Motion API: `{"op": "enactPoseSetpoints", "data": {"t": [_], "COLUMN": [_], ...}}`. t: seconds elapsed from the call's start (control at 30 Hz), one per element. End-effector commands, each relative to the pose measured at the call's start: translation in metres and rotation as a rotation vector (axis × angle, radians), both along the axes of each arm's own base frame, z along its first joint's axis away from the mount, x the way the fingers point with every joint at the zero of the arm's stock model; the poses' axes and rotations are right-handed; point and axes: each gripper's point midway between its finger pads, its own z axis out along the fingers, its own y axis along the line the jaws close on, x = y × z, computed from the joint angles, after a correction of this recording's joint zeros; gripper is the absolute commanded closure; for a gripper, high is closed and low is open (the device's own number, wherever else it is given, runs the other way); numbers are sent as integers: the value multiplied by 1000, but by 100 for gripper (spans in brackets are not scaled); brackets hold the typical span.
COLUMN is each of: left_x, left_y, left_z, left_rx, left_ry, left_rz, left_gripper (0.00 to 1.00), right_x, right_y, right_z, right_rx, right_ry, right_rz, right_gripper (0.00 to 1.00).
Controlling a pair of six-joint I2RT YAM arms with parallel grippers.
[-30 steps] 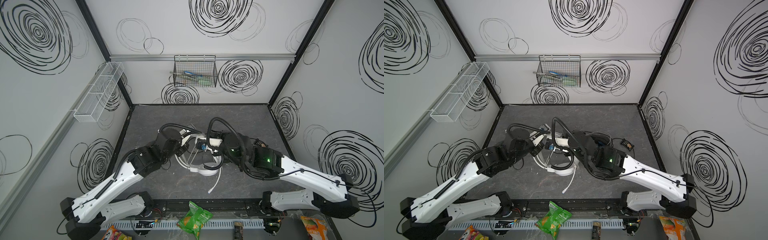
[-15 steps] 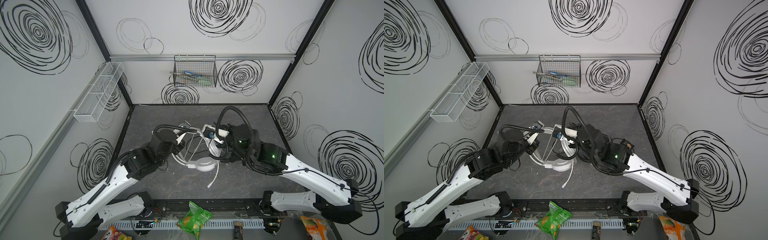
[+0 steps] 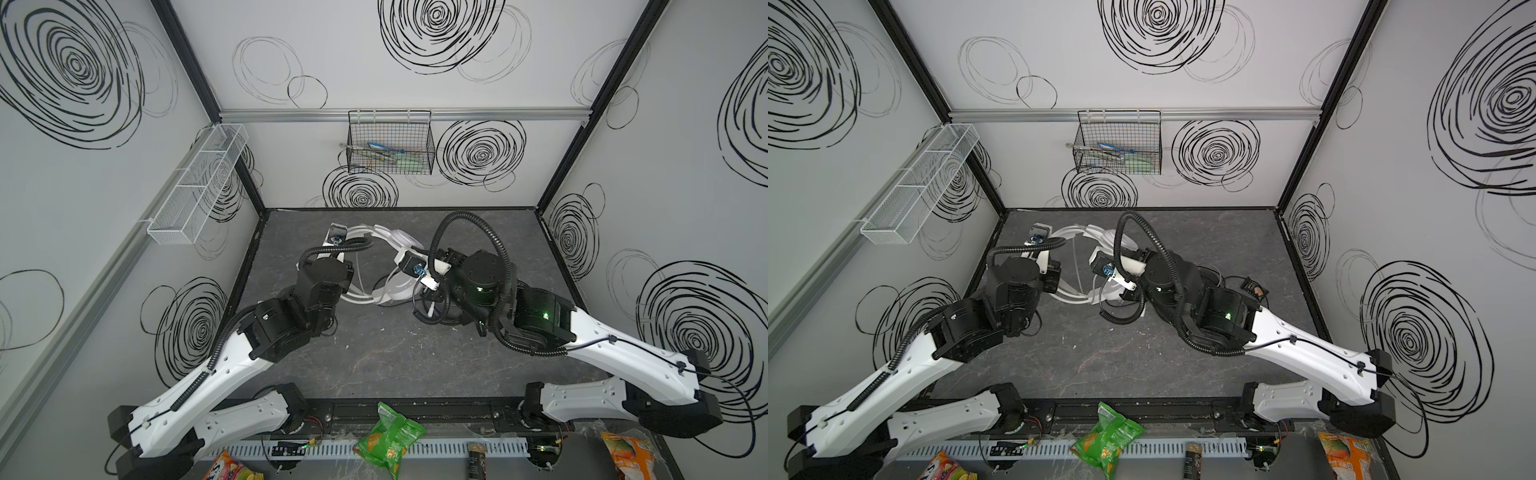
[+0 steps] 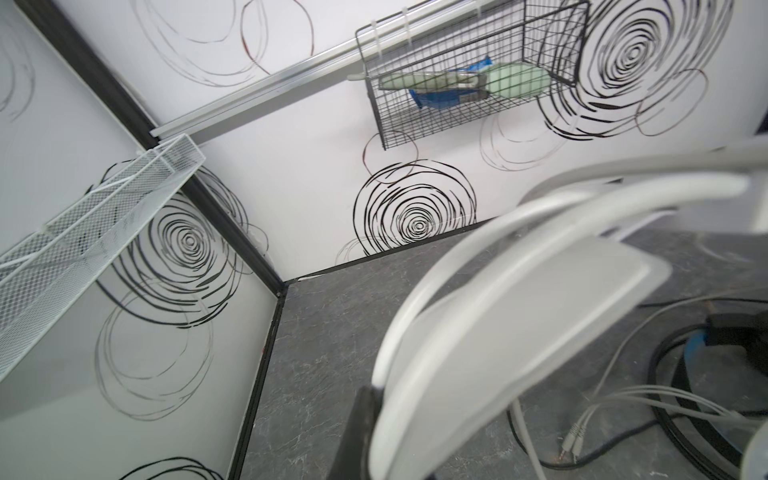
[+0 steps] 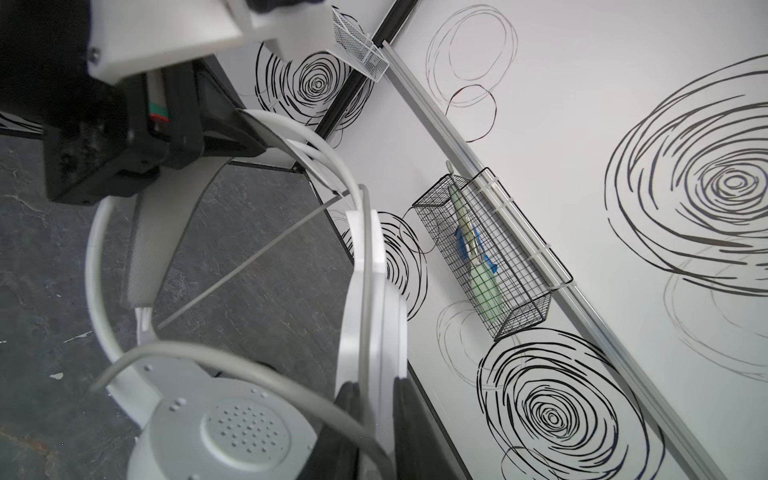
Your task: Wrap the headphones
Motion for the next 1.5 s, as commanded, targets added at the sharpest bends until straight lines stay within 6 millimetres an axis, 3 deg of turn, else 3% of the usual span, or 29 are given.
{"op": "enactPoseSetpoints", "data": {"t": [0.0, 0.33, 0.7, 0.8, 0.97, 1.2, 1.47], "left_x": [-2, 13, 26, 31, 41, 38, 28], "left_y": [25, 45, 59, 47, 22, -7, -46], "left_z": [43, 56, 63, 60, 38, 12, -15], "left_rx": [-178, -204, -197, -182, -118, -93, -63], "left_ry": [-180, -223, -222, -203, -76, 47, 165], "left_rz": [173, 284, 292, 222, 95, -89, -315], "left_gripper": [100, 100, 100, 100, 100, 100, 100], "right_x": [-6, -19, -24, -20, -7, 17, 18], "right_y": [2, -2, -31, -31, -27, -37, -30], "right_z": [20, 12, -4, 1, 14, 44, 71], "right_rx": [77, 132, 138, 125, 36, 3, -56], "right_ry": [3, 77, 137, 93, -24, -138, -258], "right_rz": [6, 0, -73, -84, -109, -134, -71], "right_gripper": [80, 82, 84, 83, 83, 81, 77]}}
